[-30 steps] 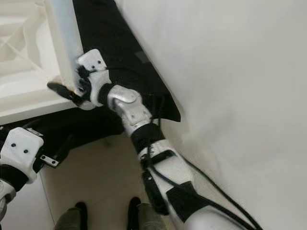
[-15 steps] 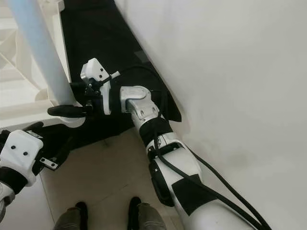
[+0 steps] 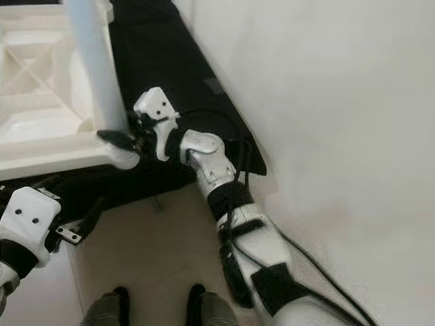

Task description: Building children table

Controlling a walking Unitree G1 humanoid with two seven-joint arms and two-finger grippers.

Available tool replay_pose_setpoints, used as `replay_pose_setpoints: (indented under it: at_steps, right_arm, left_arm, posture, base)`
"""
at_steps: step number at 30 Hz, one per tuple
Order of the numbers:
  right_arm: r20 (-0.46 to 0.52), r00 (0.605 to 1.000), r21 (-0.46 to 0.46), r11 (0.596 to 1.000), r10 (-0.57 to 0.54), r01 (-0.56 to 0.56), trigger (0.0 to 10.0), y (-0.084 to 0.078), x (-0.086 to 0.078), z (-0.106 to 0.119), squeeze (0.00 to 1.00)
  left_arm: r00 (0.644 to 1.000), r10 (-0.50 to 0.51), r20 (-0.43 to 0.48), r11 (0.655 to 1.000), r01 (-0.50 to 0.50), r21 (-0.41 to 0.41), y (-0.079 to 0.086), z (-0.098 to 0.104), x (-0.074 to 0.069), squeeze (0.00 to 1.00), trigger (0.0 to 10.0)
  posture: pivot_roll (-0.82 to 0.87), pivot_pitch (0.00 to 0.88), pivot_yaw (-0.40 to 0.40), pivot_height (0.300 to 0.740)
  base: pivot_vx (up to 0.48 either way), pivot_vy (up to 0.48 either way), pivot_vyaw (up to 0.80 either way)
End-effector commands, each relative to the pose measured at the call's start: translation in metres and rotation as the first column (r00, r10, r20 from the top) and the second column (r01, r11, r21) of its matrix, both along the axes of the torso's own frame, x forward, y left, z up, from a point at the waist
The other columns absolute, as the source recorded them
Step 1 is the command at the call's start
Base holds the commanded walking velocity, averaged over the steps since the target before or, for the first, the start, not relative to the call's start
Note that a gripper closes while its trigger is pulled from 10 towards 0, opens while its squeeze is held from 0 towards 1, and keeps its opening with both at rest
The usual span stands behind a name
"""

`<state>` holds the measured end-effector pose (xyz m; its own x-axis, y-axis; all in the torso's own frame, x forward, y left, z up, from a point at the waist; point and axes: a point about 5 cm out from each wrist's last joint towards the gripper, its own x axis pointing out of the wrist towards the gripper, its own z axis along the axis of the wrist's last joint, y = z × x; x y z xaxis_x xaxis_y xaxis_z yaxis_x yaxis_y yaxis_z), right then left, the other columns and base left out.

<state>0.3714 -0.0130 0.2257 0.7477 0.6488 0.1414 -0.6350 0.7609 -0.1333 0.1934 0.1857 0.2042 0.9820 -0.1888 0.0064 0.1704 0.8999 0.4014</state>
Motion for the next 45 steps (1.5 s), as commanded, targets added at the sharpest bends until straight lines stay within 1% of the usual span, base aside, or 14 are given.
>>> replay_pose_setpoints:
  at_steps: [1, 8, 10, 11, 12, 13, 16, 17, 20, 23, 35, 36, 38, 45]
  right_arm:
    - [-0.221, 0.953, -0.151, 0.972, -0.209, 0.178, 0.0, -0.028, 0.001, -0.061, 0.0]
    - [-0.203, 0.979, -0.061, 0.998, -0.013, 0.001, 0.0, 0.028, -0.017, -0.043, 0.0]
    - [-0.177, 0.984, -0.054, 0.998, 0.022, -0.032, 3.7, 0.039, -0.017, -0.032, 0.0]
    - [-0.172, 0.984, -0.08, 0.995, 0.049, -0.064, 10.0, 0.044, -0.015, -0.029, 0.0]
    - [-0.172, 0.984, -0.102, 0.993, 0.048, -0.067, 10.0, 0.047, -0.016, -0.027, 0.0]
    - [-0.177, 0.98, -0.057, 0.994, 0.085, -0.096, 10.0, 0.048, -0.015, -0.021, 0.65]
    - [-0.178, 0.978, -0.019, 0.993, 0.11, -0.116, 10.0, 0.048, -0.015, -0.016, 0.65]
    - [-0.166, 0.974, 0.013, 0.988, 0.152, -0.152, 10.0, 0.048, -0.015, -0.009, 1.0]
    - [-0.078, 0.952, 0.073, 0.954, 0.296, -0.291, 10.0, 0.042, -0.011, 0.016, 1.0]
    - [-0.019, 0.93, 0.07, 0.928, 0.367, -0.365, 10.0, 0.037, -0.009, 0.029, 0.0]
    - [0.059, 0.681, -0.056, 0.684, 0.73, -0.728, 10.0, 0.03, -0.015, 0.058, 0.0]
    - [0.053, 0.641, -0.062, 0.643, 0.766, -0.763, 2.7, 0.03, -0.017, 0.06, 0.0]
    - [0.042, 0.602, -0.062, 0.603, 0.798, -0.795, 0.0, 0.03, -0.019, 0.061, 0.0]
    - [0.029, 0.592, -0.066, 0.592, 0.806, -0.803, 0.0, 0.029, -0.017, 0.059, 0.0]
  left_arm:
    - [1.0, -0.008, -0.028, 1.0, 0.008, 0.005, 0.0, -0.003, -0.003, 0.0, 10.0]
    - [1.0, -0.009, -0.02, 1.0, 0.009, 0.001, -0.002, -0.002, 0.0, 0.0, 10.0]
    - [1.0, -0.006, -0.019, 1.0, 0.006, 0.0, -0.001, -0.003, 0.0, 0.0, 10.0]
    - [1.0, -0.004, -0.018, 1.0, 0.004, 0.001, -0.001, -0.003, 0.0, 0.0, 10.0]
    - [1.0, -0.002, -0.017, 1.0, 0.002, 0.001, 0.0, -0.002, -0.001, 0.0, 10.0]
    - [1.0, -0.002, -0.016, 1.0, 0.002, 0.001, -0.001, -0.002, -0.001, 0.0, 10.0]
    - [1.0, -0.003, -0.016, 1.0, 0.003, 0.001, -0.001, -0.002, -0.001, 0.0, 10.0]
    - [1.0, -0.003, -0.015, 1.0, 0.003, 0.0, -0.002, -0.002, -0.001, 0.0, 10.0]
    - [1.0, -0.003, -0.013, 1.0, 0.003, -0.004, -0.004, -0.002, -0.002, 0.0, 10.0]
    - [1.0, -0.002, -0.013, 1.0, 0.002, -0.005, -0.004, -0.002, -0.002, 0.0, 10.0]
    - [1.0, 0.004, -0.004, 1.0, -0.004, -0.01, -0.006, -0.002, -0.002, 0.0, 10.0]
    - [1.0, 0.006, -0.005, 1.0, -0.006, -0.01, -0.006, -0.002, -0.002, 0.0, 10.0]
    - [1.0, 0.007, -0.005, 1.0, -0.007, -0.009, -0.005, -0.002, -0.002, 0.0, 10.0]
    - [1.0, 0.013, -0.008, 1.0, -0.013, -0.006, -0.005, -0.002, -0.004, 0.0, 10.0]
  posture:
    - [0.22, 0.347, -0.156, 0.74]
    - [0.22, 0.325, -0.167, 0.74]
    - [0.22, 0.324, -0.167, 0.74]
    - [0.22, 0.323, -0.168, 0.74]
    - [0.22, 0.323, -0.168, 0.74]
    - [0.23, 0.32, -0.171, 0.74]
    - [0.23, 0.32, -0.171, 0.74]
    - [0.23, 0.321, -0.172, 0.74]
    - [0.23, 0.32, -0.179, 0.74]
    - [0.23, 0.321, -0.18, 0.74]
    - [0.22, 0.318, -0.2, 0.74]
    - [0.22, 0.319, -0.199, 0.74]
    - [0.23, 0.322, -0.2, 0.74]
    - [0.22, 0.333, -0.197, 0.74]
  base:
    - [0.0, 0.0, 0.0]
    - [0.0, 0.0, 0.0]
    - [0.0, 0.0, 0.0]
    - [0.0, 0.0, 0.0]
    - [0.0, 0.0, 0.0]
    - [0.0, 0.0, 0.0]
    - [0.0, 0.0, 0.0]
    - [0.0, 0.0, 0.0]
    - [0.0, 0.0, 0.0]
    - [0.0, 0.0, 0.0]
    - [0.0, 0.0, 0.0]
    - [0.0, 0.0, 0.0]
    - [0.0, 0.0, 0.0]
    - [0.0, 0.0, 0.0]
